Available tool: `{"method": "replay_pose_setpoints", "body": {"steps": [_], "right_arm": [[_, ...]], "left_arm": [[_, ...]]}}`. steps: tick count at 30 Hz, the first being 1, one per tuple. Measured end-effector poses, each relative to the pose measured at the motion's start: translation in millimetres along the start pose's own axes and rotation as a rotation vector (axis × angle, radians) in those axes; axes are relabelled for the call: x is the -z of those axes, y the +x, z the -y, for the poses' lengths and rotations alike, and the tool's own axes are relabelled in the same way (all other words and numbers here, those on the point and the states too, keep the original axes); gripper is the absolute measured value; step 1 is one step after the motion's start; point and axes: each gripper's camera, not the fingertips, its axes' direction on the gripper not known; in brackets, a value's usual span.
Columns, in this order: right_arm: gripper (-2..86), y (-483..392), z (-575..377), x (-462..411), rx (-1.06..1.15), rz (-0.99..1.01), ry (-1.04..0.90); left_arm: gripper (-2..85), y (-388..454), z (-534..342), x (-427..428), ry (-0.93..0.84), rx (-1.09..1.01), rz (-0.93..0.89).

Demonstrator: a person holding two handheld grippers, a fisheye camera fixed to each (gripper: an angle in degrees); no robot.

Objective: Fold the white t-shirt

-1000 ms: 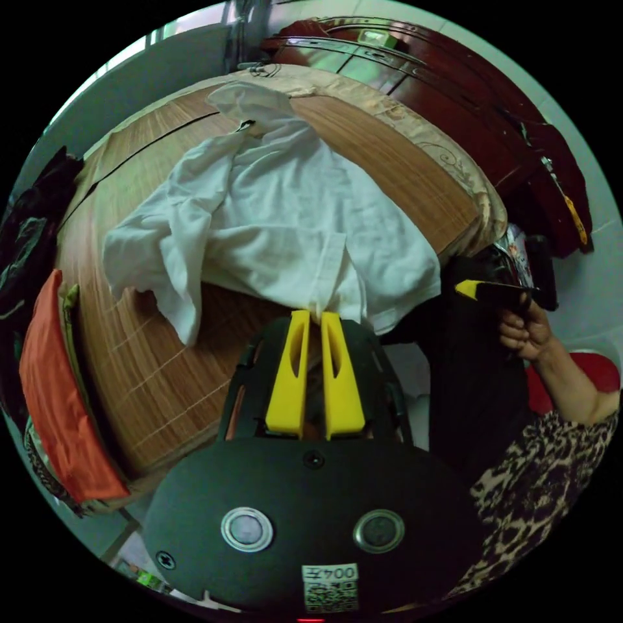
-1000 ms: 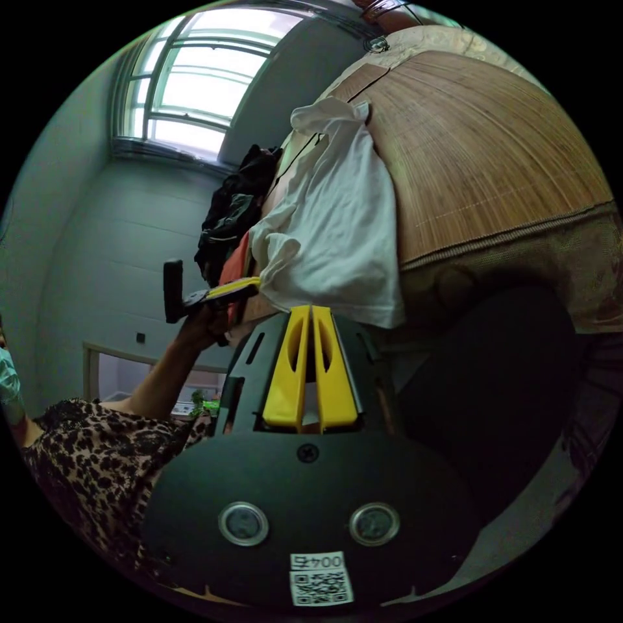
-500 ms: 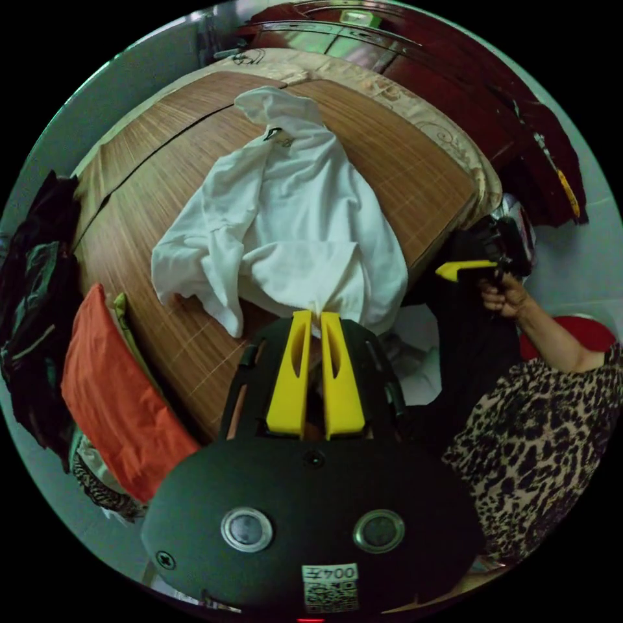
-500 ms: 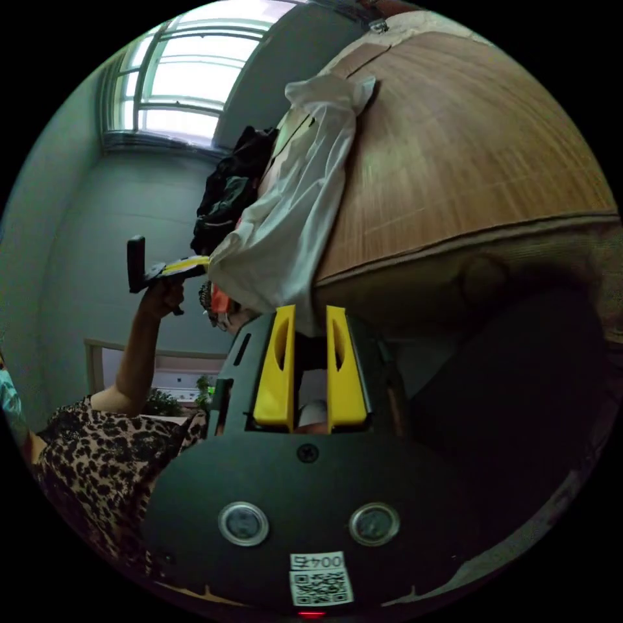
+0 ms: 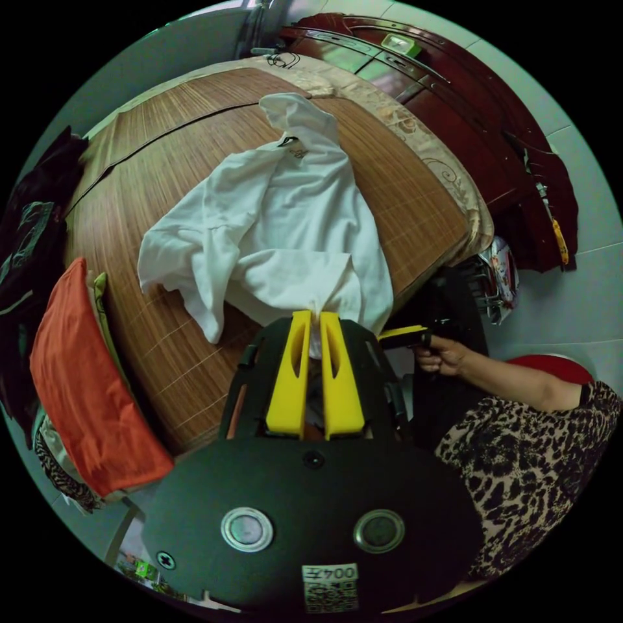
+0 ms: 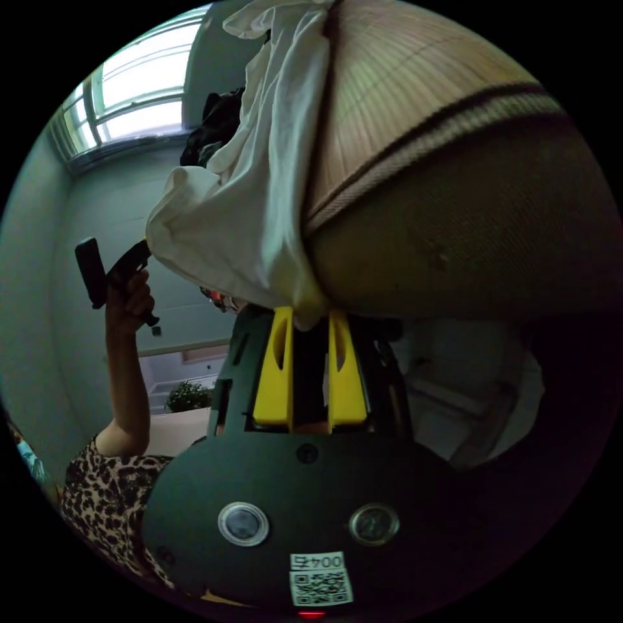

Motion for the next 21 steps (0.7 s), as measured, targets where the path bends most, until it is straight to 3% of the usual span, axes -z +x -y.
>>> {"method": "replay_pose_setpoints", "body": {"steps": [5, 12, 17, 21], "right_arm": [[3.4, -41, -4, 14, 0.143, 0.038, 0.038], [3.4, -27, -32, 135, 0.074, 0.212, 0.350], [3.6, 3, -15, 192, -0.041, 0.096, 0.541], [3.7, 22, 35, 179, -0.118, -0.220, 0.514]], "left_arm": [[2.5, -11, -8, -3, -0.018, -0.006, 0.009], [2.0, -30, -29, -18, -0.075, -0.029, -0.064], [1.7, -27, -31, -34, -0.069, -0.012, -0.125], [1.6, -6, -28, -64, -0.109, -0.038, -0.102]]}}
